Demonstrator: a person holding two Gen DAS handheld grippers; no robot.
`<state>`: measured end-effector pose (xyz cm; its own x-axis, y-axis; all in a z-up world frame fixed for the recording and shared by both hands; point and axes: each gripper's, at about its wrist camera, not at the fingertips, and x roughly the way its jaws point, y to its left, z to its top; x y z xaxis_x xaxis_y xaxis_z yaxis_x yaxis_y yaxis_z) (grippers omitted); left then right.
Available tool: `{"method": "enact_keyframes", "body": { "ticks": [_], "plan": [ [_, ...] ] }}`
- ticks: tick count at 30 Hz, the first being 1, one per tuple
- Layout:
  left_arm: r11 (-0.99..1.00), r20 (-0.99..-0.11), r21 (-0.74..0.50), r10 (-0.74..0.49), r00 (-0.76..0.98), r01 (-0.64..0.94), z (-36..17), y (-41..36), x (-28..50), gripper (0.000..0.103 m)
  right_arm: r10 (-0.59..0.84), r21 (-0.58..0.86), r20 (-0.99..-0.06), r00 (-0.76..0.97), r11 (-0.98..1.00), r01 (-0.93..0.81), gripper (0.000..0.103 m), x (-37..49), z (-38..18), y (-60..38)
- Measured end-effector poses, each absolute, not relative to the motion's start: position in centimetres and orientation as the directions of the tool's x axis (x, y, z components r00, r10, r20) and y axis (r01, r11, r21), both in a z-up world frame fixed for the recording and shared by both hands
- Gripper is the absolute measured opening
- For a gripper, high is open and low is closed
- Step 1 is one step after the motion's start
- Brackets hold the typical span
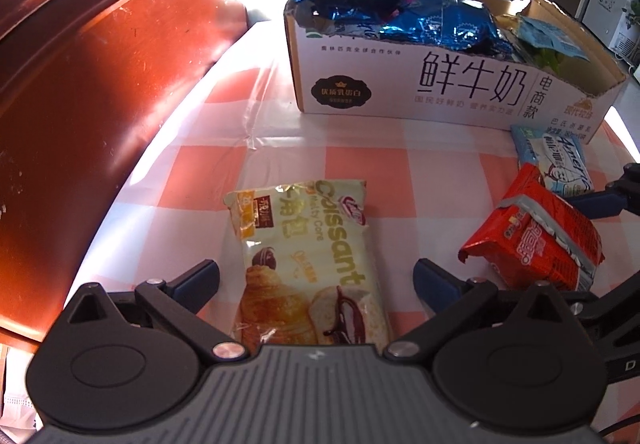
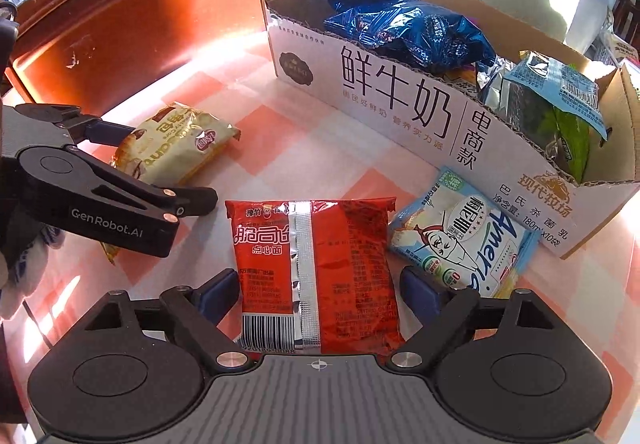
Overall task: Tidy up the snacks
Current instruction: 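Close left gripper on the croissant packet while right gripper lowers onto the red packet, then lift and carry the croissant and red packets over the box with both grippers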
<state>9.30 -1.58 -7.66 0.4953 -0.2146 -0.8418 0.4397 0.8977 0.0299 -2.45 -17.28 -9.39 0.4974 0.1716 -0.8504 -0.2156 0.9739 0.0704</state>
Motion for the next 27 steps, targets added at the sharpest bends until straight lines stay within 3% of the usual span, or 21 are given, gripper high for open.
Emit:
{"method": "enact_keyframes", "body": {
  "ticks": [3,5,7,10,27],
  "plan": [
    [0.899,-0.845,0.022,-0.217,0.489,0.438,-7.5,-1.6,9.1,0.099,0.182,0.083,-0.847,0.499,0.973,-0.214,0.08,-2.6,-9.2,-17.5],
    [0.897,-0.847,-0.021,-0.251,0.469,0.442,-7.4,-1.4,9.2,0.089,0.191,0.093,-0.843,0.502,0.973,-0.213,0.074,-2.7,-9.0,-17.6],
    [0.888,-0.841,-0.02,-0.263,0.472,0.46,-7.0,-1.7,9.0,0.069,0.204,0.11,-0.839,0.505,0.972,-0.21,0.07,-2.7,-8.9,-17.7],
    [0.873,-0.834,-0.006,-0.273,0.479,0.488,-6.6,-2.2,8.5,0.055,0.226,0.137,-0.832,0.506,0.969,-0.207,0.069,-2.7,-8.6,-17.8],
    [0.882,-0.745,0.063,-0.269,0.61,0.466,-2.3,-2.4,7.5,0.052,0.255,0.179,-0.757,0.601,0.966,-0.185,0.069,-2.7,-5.2,-18.8]
  ]
}}
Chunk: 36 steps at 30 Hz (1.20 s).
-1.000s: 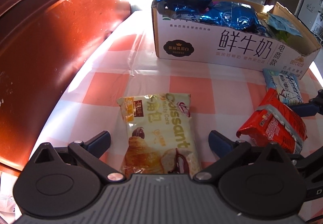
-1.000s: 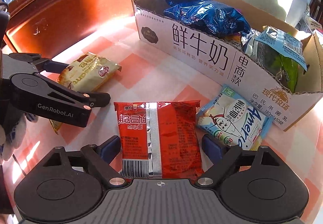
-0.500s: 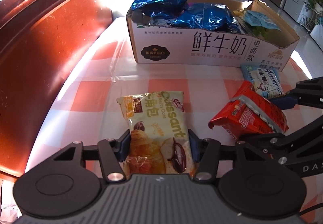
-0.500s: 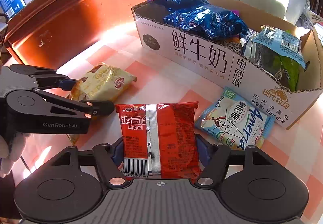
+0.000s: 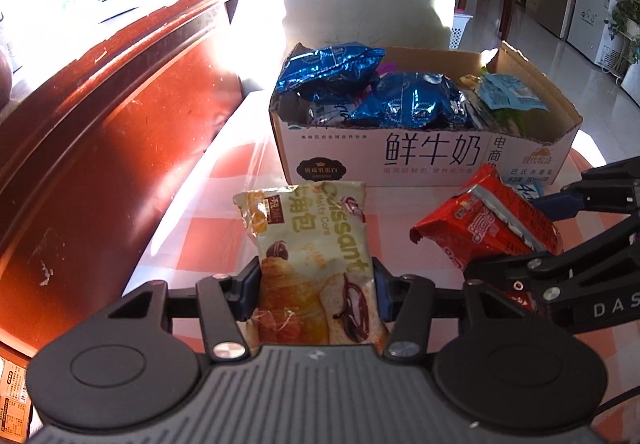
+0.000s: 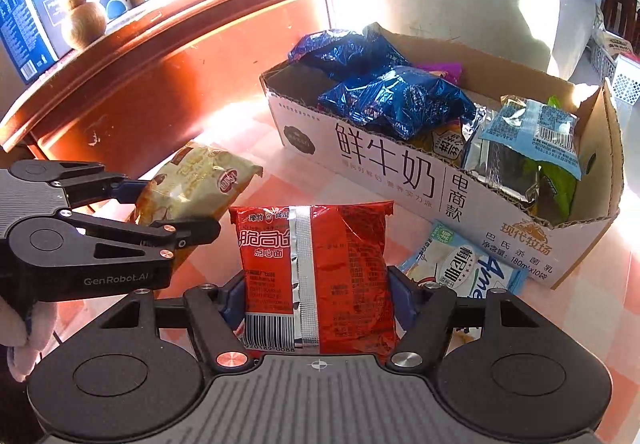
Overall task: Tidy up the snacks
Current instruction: 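Lift and carry the croissant and red packets over the box with both grippers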
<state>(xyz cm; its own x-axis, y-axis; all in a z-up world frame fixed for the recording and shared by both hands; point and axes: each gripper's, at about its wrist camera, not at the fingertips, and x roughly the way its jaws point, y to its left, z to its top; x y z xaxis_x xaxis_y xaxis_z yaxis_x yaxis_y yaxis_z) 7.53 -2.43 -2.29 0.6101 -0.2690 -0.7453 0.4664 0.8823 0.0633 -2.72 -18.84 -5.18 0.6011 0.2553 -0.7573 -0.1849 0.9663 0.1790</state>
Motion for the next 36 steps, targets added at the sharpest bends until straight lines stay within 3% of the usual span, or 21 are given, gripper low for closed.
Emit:
{"method": "enact_keyframes", "body": {
  "ticks": [16,36],
  "plan": [
    [0.893,-0.605,0.063,-0.321,0.728,0.446,3.3,-5.6,8.9,0.052,0.2,0.171,-0.613,0.765,0.978,-0.119,0.069,-2.3,1.0,-23.2],
    [0.875,-0.557,-0.014,-0.408,0.723,0.484,4.5,-12.4,12.9,0.053,0.068,0.259,-0.514,0.855,0.963,0.079,0.069,-0.1,3.5,-30.1]
  ]
}}
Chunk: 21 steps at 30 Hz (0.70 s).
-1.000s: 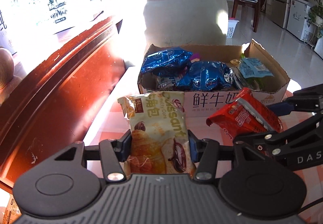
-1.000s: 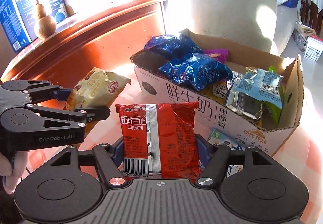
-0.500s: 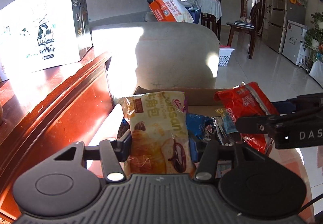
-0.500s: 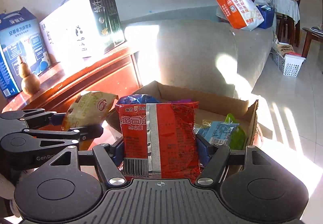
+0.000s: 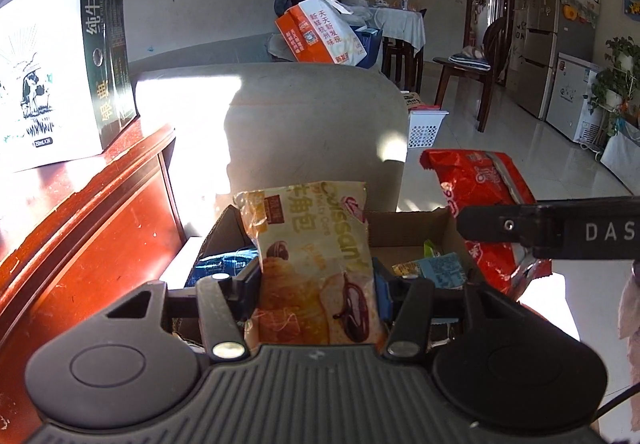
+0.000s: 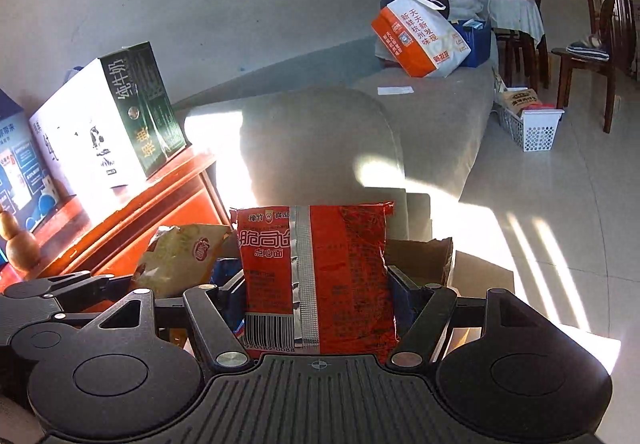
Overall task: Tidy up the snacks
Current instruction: 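Lift and carry the croissant and red packets over the box with both grippers, then open both grippers to drop the croissant and red packets into the box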
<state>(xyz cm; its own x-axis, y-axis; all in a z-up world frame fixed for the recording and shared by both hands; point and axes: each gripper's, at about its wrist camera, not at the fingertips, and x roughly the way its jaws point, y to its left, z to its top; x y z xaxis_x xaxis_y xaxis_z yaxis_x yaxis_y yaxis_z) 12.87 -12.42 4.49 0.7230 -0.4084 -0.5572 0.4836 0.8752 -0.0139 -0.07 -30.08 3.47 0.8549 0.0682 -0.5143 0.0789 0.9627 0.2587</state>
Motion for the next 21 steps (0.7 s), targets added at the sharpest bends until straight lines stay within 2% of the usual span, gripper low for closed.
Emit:
{"method": "enact_keyframes", "body": {
  "ticks": [12,21],
  "plan": [
    [0.863,-0.555,-0.027,-0.433,0.711,0.504,3.5,-16.3,12.3,0.052,0.026,0.27,-0.506,0.862,0.954,0.13,0.069,0.2,3.3,-31.9],
    [0.867,-0.541,-0.067,-0.448,0.712,0.494,2.9,-16.4,14.2,0.053,0.001,0.304,-0.524,0.852,0.934,0.186,0.069,1.9,2.0,-32.7]
  ]
}}
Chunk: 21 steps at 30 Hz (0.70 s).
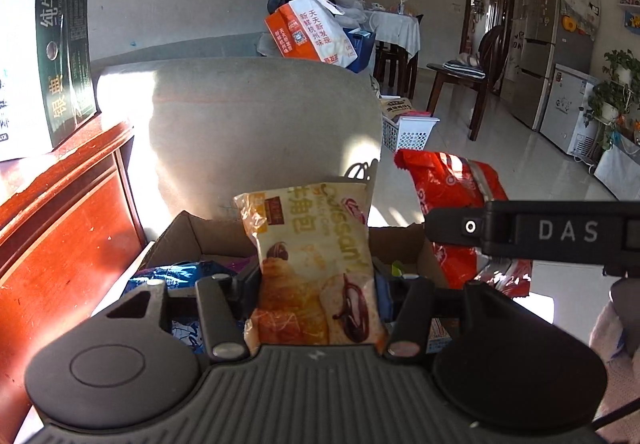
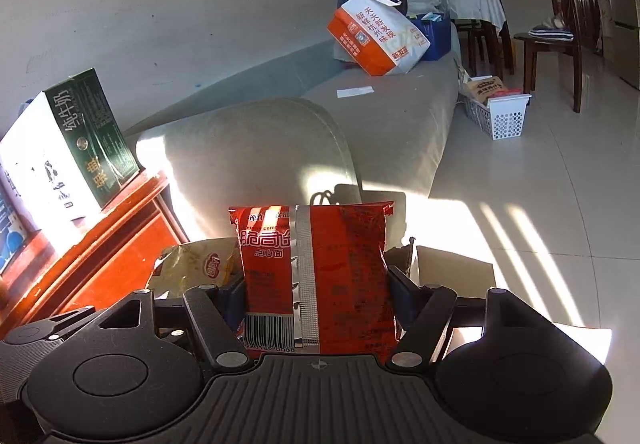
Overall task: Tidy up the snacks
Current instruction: 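Open both grippers to drop the croissant and red packets into the box, then lower left gripper onto the Ameria wafer packet beside the box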
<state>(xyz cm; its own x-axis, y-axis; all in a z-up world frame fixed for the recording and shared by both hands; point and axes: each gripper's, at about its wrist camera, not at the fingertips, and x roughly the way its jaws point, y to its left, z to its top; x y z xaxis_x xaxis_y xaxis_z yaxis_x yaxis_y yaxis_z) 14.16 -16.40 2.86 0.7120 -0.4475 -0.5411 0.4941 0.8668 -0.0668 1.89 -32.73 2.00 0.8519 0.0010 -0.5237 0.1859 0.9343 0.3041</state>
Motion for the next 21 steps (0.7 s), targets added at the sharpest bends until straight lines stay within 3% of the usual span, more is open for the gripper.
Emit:
{"method": "enact_keyframes", "body": {
  "ticks": [2,3,4,12,21],
  "plan": [
    [0.857,-0.533,-0.078,-0.468,0.705,0.509,2.5,-16.3,14.6,0.069,0.004,0.326,-0.525,0.851,0.925,0.197,0.071,2.4,1.5,-32.8],
    [0.86,-0.535,-0.074,-0.462,0.707,0.505,2.3,-16.2,14.8,0.086,0.0,0.329,-0.529,0.849,0.922,0.205,0.071,2.7,1.3,-32.8],
    [0.867,-0.53,-0.065,-0.45,0.719,0.494,2.3,-16.1,14.7,0.093,-0.003,0.333,-0.534,0.845,0.918,0.214,0.076,2.9,1.2,-32.9],
    [0.898,-0.532,-0.087,-0.407,0.743,0.431,3.6,-13.7,15.2,0.096,0.034,0.361,-0.527,0.849,0.914,0.187,0.082,1.7,1.7,-33.1],
    [0.889,-0.583,-0.135,-0.429,0.69,0.438,3.2,-10.8,13.2,0.096,0.183,0.328,-0.609,0.772,0.944,0.036,0.082,-0.6,0.3,-31.9]
  ]
}}
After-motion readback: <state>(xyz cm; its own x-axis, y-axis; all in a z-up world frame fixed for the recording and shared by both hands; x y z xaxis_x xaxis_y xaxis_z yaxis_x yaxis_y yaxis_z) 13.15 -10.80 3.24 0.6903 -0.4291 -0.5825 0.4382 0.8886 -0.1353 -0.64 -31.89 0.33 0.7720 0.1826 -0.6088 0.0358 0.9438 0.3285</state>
